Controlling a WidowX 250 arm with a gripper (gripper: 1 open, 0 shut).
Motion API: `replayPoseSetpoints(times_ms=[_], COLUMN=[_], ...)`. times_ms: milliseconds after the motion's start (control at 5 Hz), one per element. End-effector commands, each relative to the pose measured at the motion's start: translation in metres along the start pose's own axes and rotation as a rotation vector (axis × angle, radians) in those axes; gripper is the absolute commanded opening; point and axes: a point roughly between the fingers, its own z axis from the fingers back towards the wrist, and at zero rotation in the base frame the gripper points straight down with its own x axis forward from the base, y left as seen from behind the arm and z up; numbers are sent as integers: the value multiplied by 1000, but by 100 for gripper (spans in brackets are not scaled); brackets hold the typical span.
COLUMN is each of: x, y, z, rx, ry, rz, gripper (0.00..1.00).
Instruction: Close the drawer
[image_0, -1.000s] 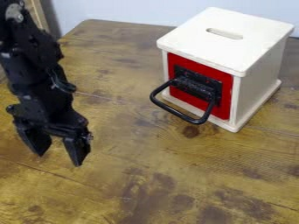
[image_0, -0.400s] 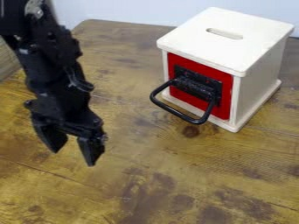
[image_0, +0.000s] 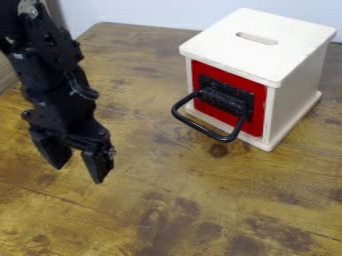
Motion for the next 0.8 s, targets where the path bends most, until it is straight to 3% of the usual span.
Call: replayPoseSetpoints(times_ms=[0,200,600], x=[0,-6,-1], y=[8,-3,-16], z=[14,17,21], rx=[13,15,11], ry=[-34,-40,-66], rz=[44,57,64], gripper=[100,100,100])
